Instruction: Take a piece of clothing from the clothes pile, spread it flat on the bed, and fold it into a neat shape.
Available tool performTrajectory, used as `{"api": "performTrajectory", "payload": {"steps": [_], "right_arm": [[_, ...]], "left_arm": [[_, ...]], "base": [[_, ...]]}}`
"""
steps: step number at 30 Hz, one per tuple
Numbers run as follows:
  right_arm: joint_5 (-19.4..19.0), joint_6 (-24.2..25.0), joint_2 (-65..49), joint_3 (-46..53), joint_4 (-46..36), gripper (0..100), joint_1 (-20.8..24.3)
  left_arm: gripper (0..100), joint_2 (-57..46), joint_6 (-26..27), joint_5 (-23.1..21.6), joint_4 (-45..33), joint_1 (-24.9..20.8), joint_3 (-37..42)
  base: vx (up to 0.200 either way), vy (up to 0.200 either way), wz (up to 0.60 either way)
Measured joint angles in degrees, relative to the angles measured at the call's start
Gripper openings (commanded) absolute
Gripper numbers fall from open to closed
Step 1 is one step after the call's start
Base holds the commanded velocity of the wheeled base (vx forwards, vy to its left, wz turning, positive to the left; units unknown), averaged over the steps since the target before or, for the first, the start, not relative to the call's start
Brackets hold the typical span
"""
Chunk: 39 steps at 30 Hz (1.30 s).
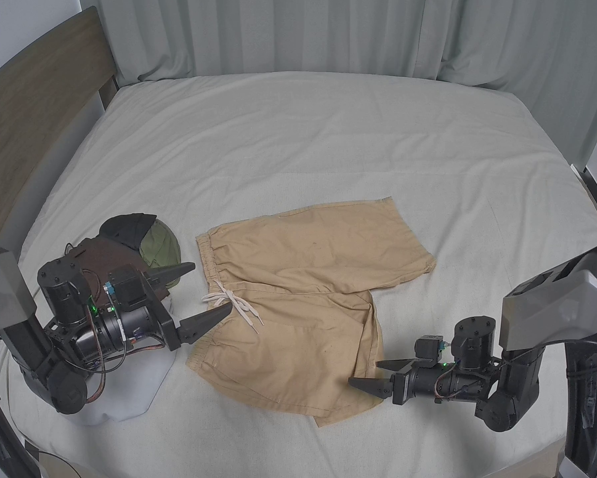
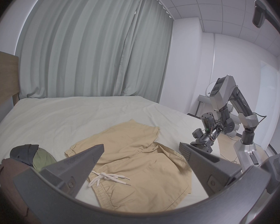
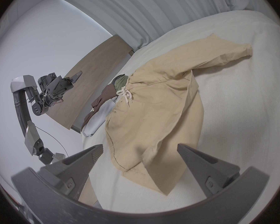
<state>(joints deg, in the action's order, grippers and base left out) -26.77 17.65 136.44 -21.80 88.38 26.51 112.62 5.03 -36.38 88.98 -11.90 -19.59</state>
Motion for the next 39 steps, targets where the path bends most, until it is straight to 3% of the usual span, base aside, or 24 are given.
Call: {"api": "performTrajectory", "payload": {"steps": [18,27,39], "right_arm": [[2.5,-1.3,0.4,0.3,0.1,0,-0.7],[2.4,-9.1,-1.2,2.1,0.1,0,-5.8],[2.3,-11.4,-3.0,2.2,0.0,0,-12.7]], "left_arm": [[100,-0.3,0.0,0.0,0.0,-0.1,0.0],[100,-0.3,0.0,0.0,0.0,-0.1,0.0],[100,-0.1,0.0,0.0,0.0,-0.3,0.1]], "base": [[0.000,0.000,0.00],[0.000,0.000,0.00],[0.000,0.000,0.00]]}}
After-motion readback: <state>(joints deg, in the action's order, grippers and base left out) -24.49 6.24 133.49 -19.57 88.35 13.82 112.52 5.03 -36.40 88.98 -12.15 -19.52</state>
